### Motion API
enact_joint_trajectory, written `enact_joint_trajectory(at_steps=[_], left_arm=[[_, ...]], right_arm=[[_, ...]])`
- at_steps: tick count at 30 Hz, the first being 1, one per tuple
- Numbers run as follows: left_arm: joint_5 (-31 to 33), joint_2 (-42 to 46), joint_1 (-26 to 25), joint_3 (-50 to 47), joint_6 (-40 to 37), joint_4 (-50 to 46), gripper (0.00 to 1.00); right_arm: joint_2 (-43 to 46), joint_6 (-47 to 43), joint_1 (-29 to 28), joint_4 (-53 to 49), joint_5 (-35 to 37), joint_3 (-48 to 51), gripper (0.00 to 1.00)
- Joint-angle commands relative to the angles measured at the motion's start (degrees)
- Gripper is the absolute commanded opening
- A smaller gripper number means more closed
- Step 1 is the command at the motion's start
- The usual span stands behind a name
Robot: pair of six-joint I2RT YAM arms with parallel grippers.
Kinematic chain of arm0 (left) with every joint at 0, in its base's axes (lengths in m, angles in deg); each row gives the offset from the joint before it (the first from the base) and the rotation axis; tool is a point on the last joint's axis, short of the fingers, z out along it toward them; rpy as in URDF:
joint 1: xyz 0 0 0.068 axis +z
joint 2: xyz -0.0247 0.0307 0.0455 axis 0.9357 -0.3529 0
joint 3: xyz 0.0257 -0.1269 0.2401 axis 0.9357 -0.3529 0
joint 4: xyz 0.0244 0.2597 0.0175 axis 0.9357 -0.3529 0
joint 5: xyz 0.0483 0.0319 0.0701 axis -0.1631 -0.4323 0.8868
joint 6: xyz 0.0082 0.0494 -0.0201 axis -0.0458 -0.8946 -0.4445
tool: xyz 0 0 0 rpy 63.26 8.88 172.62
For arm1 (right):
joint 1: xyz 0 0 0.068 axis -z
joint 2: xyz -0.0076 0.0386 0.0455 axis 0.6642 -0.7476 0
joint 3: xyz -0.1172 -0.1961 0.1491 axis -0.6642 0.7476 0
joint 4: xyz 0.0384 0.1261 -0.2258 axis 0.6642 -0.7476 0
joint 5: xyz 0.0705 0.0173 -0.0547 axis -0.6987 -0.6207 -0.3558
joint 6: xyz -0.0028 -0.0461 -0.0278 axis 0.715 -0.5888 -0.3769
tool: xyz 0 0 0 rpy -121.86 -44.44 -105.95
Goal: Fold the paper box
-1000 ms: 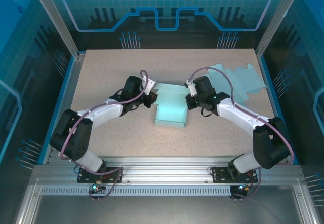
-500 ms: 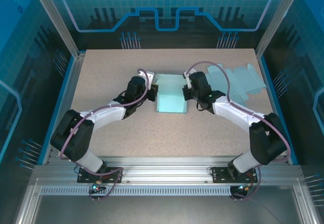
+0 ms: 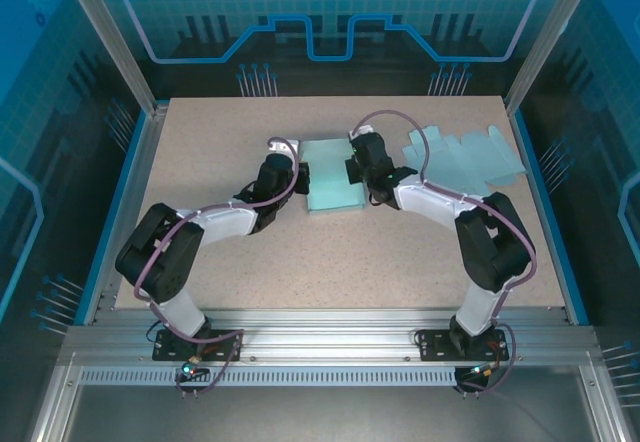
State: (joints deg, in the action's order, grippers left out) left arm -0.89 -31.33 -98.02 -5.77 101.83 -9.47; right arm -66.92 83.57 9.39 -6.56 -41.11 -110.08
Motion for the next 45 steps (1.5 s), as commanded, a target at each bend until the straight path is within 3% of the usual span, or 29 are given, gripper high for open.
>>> enact_joint_trajectory(at_steps=[1, 33, 45], left_arm=[[-2.44, -0.74, -2.92, -0.63, 2.5, 8.34, 0.04], [-3.98, -4.37, -6.49, -13.68, 13.01, 17.95, 0.07], [-2.63, -4.33, -6.5, -19.4, 12.62, 22.24, 0.08]], right_arm=[[-1.0, 1.37, -3.47, 3.65, -2.27, 0.1, 0.0], [2.68, 6.21, -9.3, 12.04, 2.9, 15.44, 0.0], [4.09, 8.76, -10.85, 13.56, 4.74, 21.53, 0.0]])
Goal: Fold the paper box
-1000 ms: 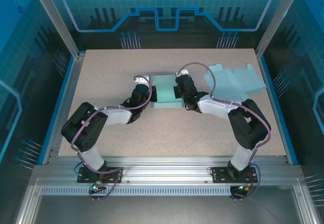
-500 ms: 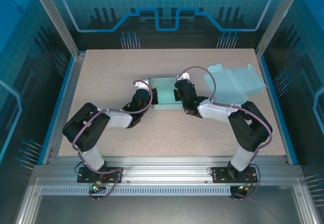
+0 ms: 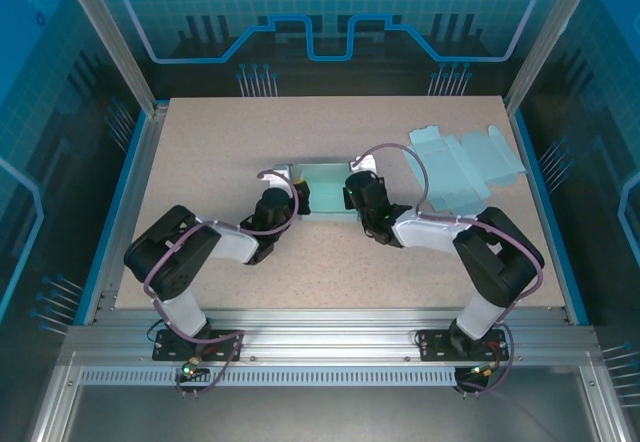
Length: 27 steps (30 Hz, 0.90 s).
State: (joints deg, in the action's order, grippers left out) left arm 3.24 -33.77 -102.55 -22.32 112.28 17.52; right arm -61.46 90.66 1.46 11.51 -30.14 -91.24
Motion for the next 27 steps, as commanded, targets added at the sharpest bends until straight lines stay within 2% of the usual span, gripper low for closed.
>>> enact_joint_trajectory(at_steps=[1, 7, 13, 27], left_arm=[[-6.86, -2.07, -1.95, -3.22, 2.25, -4.17, 0.08], [-6.93, -3.16, -1.94, -4.94, 2.93, -1.43, 0.08], [-8.18, -3.52, -2.28, -4.38, 3.35, -0.71, 0.08], [-8.16, -4.59, -3.96, -3.11, 3.26, -1.18, 0.08]], right_arm=[[-1.37, 1.88, -3.06, -4.48, -6.13, 2.89, 0.0], [-2.12, 3.1, -4.0, -4.5, -5.97, 3.67, 0.0], [-2.99, 6.58, -4.89, -7.59, -7.11, 0.21, 0.0], [-5.45, 7.37, -6.5, -8.34, -8.48, -1.76, 0.0]])
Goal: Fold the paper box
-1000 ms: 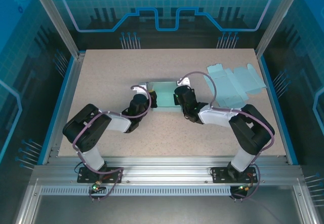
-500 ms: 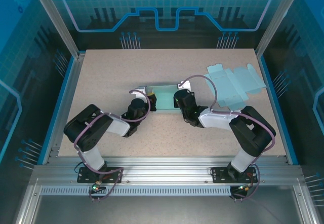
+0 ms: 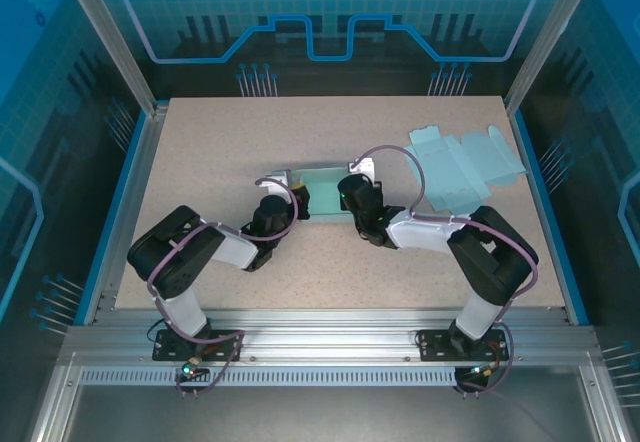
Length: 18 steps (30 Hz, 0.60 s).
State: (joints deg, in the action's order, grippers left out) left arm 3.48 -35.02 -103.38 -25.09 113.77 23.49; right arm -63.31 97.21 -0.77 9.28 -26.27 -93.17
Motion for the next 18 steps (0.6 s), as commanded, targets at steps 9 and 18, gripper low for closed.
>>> enact_joint_trajectory(at_steps=[9, 18], left_arm=[[-7.46, -4.03, -3.24, -4.61, 2.24, -3.21, 0.13], [-8.68, -7.09, -3.2, -10.89, 4.57, 9.12, 0.14]], right_arm=[[-4.02, -0.77, -5.72, -2.32, -9.22, 4.59, 0.0], [-5.36, -0.12, -7.0, 0.7, -3.85, 8.32, 0.0]])
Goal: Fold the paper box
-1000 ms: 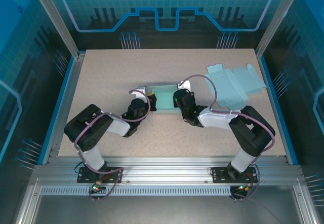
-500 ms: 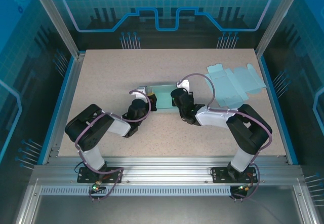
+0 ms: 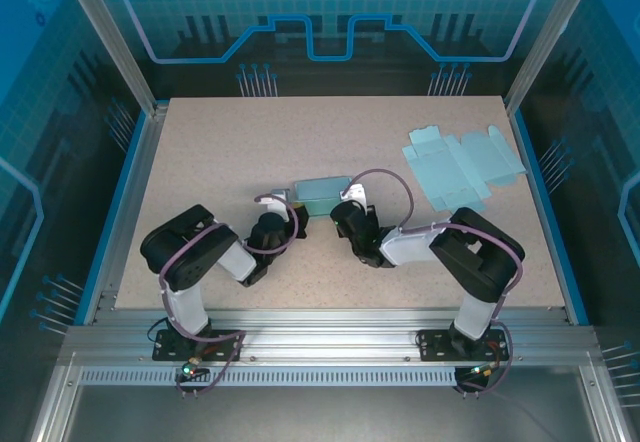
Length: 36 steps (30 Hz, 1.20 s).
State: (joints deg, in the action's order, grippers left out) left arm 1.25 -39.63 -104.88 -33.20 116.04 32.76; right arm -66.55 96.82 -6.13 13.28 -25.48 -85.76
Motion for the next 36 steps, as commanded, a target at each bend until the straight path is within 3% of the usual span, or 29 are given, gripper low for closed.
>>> enact_joint_trajectory(at_steps=[1, 6, 14, 21, 24, 29, 33, 36], left_arm=[[-6.1, -2.59, -1.76, -3.56, 2.49, 1.27, 0.14], [-4.22, -0.77, -1.68, -7.43, 2.42, 4.45, 0.26], [-2.18, 6.59, -1.7, -11.63, 4.04, -0.52, 0.54], [-1.93, 17.01, -2.03, -15.03, 7.21, -8.81, 0.61], [-0.68, 27.41, -2.32, -14.45, 8.07, -20.47, 0.62], [7.07, 51.09, -4.71, -6.68, 5.57, -53.58, 0.63], [10.95, 64.63, -4.76, -3.41, 5.33, -66.87, 0.63], [12.18, 66.97, -4.62, 1.43, 3.72, -74.95, 0.66]], right_arm=[[-2.16, 0.48, -1.65, -3.22, -4.44, 1.07, 0.0], [-2.32, 0.96, -1.63, -4.71, -3.39, 0.62, 0.0], [-2.23, 1.68, -1.65, -8.64, -2.15, -0.82, 0.0], [-1.83, 1.62, -1.61, -10.32, -1.47, -1.36, 0.0], [-0.99, 1.36, -1.71, -10.68, -1.49, -1.13, 0.02], [0.93, 0.4, -2.76, -11.83, -0.69, -0.83, 0.19], [2.03, -0.2, -4.13, -13.34, 0.69, -1.33, 0.32], [2.87, -0.84, -5.24, -15.35, 2.07, -2.14, 0.44]])
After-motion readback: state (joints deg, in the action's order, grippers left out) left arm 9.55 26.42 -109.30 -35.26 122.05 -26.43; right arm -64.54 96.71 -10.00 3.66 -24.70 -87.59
